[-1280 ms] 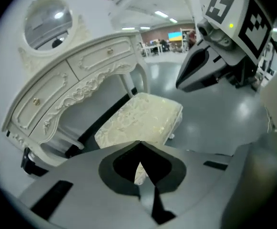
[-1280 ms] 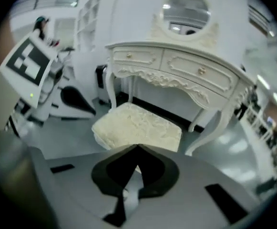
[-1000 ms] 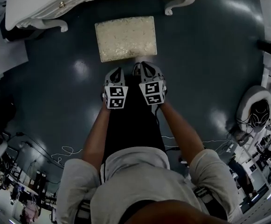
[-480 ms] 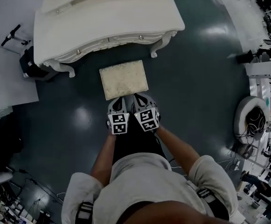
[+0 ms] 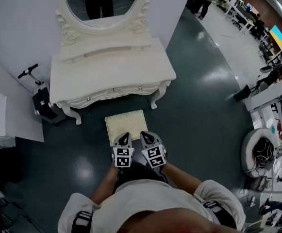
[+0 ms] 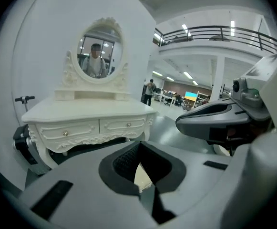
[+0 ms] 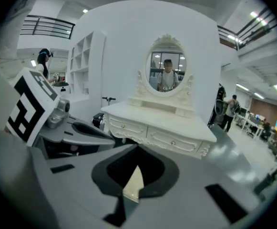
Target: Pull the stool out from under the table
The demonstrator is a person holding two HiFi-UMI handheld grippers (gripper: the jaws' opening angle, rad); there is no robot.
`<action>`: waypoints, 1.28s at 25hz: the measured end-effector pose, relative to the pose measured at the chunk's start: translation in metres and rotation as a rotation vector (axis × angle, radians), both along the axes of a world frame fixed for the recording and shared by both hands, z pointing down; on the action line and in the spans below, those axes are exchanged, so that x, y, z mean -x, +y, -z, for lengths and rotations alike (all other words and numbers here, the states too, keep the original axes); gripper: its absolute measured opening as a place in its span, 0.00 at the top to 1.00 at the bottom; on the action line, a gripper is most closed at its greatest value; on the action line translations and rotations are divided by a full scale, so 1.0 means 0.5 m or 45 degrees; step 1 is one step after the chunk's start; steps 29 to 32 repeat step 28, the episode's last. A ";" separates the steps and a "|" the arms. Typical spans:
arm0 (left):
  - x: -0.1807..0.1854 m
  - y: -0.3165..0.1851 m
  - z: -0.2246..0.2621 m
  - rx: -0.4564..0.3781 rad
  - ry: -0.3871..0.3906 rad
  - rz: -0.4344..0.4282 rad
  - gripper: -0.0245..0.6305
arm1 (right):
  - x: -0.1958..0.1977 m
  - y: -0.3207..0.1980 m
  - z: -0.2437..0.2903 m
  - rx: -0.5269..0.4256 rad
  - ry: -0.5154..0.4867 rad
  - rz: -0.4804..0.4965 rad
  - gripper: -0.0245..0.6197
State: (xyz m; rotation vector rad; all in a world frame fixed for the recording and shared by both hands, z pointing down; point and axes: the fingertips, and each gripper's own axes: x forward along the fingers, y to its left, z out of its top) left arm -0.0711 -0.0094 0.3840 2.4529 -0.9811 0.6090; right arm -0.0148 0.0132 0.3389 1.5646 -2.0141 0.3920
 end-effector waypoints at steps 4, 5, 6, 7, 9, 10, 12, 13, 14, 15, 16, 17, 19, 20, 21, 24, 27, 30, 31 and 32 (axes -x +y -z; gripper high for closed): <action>-0.014 -0.009 0.072 -0.076 0.034 0.016 0.96 | 0.001 -0.016 0.076 -0.089 0.004 0.055 0.94; -0.015 -0.012 0.089 -0.102 0.042 0.024 0.96 | 0.003 -0.021 0.099 -0.115 0.010 0.074 0.94; -0.017 -0.015 0.110 -0.130 0.056 0.036 0.96 | 0.004 -0.025 0.123 -0.142 0.008 0.086 0.94; -0.020 -0.018 0.134 -0.156 0.078 0.052 0.96 | 0.002 -0.026 0.144 -0.168 -0.001 0.095 0.94; -0.030 -0.022 0.176 -0.187 0.131 0.089 0.96 | -0.005 -0.024 0.174 -0.210 -0.024 0.112 0.94; -0.035 -0.021 0.189 -0.191 0.150 0.107 0.96 | -0.009 -0.019 0.184 -0.224 -0.038 0.120 0.94; -0.039 -0.015 0.202 -0.191 0.156 0.139 0.96 | -0.011 -0.005 0.197 -0.239 -0.069 0.136 0.94; -0.039 -0.009 0.209 -0.198 0.152 0.154 0.96 | -0.011 0.003 0.201 -0.245 -0.080 0.146 0.94; -0.039 -0.003 0.216 -0.209 0.148 0.167 0.96 | -0.012 0.011 0.204 -0.250 -0.088 0.156 0.94; -0.039 0.003 0.223 -0.219 0.145 0.180 0.96 | -0.015 0.018 0.207 -0.254 -0.095 0.167 0.94; -0.039 0.010 0.230 -0.224 0.146 0.193 0.96 | -0.019 0.024 0.209 -0.257 -0.101 0.177 0.94; -0.041 0.017 0.236 -0.225 0.153 0.208 0.96 | -0.025 0.029 0.210 -0.258 -0.106 0.187 0.94; -0.044 0.030 0.243 -0.215 0.171 0.241 0.96 | -0.038 0.039 0.212 -0.259 -0.119 0.205 0.94; -0.045 0.037 0.244 -0.209 0.175 0.258 0.96 | -0.044 0.044 0.213 -0.260 -0.128 0.215 0.94; -0.046 0.044 0.243 -0.205 0.173 0.276 0.96 | -0.050 0.051 0.213 -0.259 -0.138 0.225 0.94; -0.047 0.065 0.241 -0.198 0.151 0.314 0.96 | -0.062 0.073 0.217 -0.255 -0.178 0.245 0.94; -0.056 0.078 0.245 -0.202 0.128 0.313 0.96 | -0.075 0.089 0.227 -0.281 -0.204 0.245 0.94; -0.060 0.082 0.247 -0.205 0.120 0.309 0.96 | -0.080 0.093 0.231 -0.293 -0.207 0.245 0.94; -0.060 0.082 0.247 -0.205 0.120 0.309 0.96 | -0.080 0.093 0.231 -0.293 -0.207 0.245 0.94; -0.060 0.082 0.247 -0.205 0.120 0.309 0.96 | -0.080 0.093 0.231 -0.293 -0.207 0.245 0.94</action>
